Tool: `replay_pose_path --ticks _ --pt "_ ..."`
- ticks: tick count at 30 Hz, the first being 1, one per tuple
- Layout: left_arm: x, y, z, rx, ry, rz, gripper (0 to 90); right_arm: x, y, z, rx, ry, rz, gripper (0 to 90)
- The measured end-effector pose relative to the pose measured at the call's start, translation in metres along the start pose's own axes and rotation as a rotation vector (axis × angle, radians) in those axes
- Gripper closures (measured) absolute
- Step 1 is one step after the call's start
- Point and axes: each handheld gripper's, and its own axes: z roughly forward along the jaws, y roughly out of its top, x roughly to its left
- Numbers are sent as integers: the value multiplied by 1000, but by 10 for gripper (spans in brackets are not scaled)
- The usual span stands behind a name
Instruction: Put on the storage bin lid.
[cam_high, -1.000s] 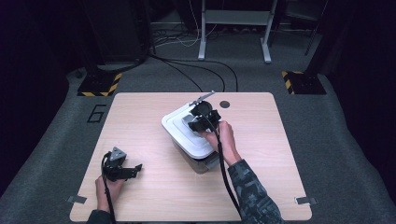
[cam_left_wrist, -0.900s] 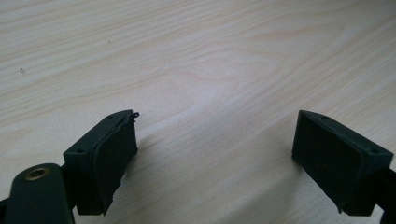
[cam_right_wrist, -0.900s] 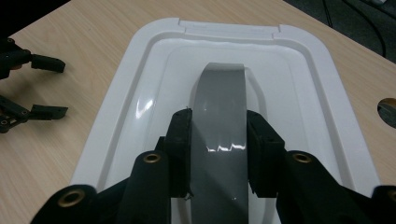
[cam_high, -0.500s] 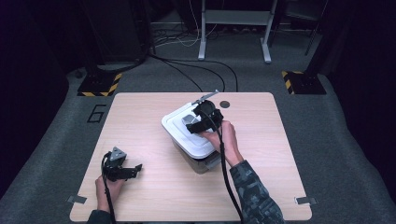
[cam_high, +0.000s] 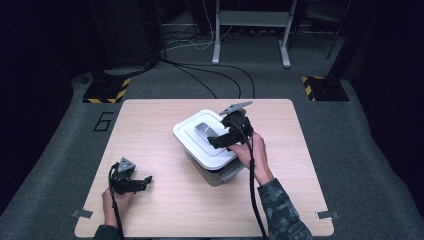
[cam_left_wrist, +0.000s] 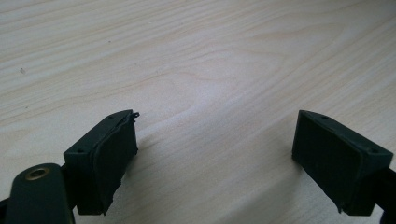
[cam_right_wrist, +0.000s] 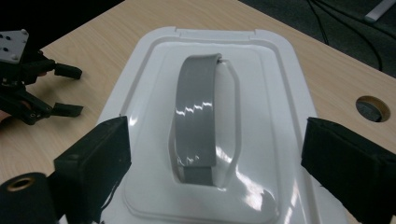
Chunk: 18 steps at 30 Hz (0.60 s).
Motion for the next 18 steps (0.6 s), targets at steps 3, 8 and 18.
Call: replay_pose_path --ticks 3,8,18 --pt "0 0 0 0 1 -2 135 -6 -11 -13 -22 -22 10 53" --pt "0 0 0 0 1 1 136 -14 -25 -26 -35 -41 15 51" --pt "0 0 0 0 1 2 136 -30 -56 -46 -54 -83 50 48"
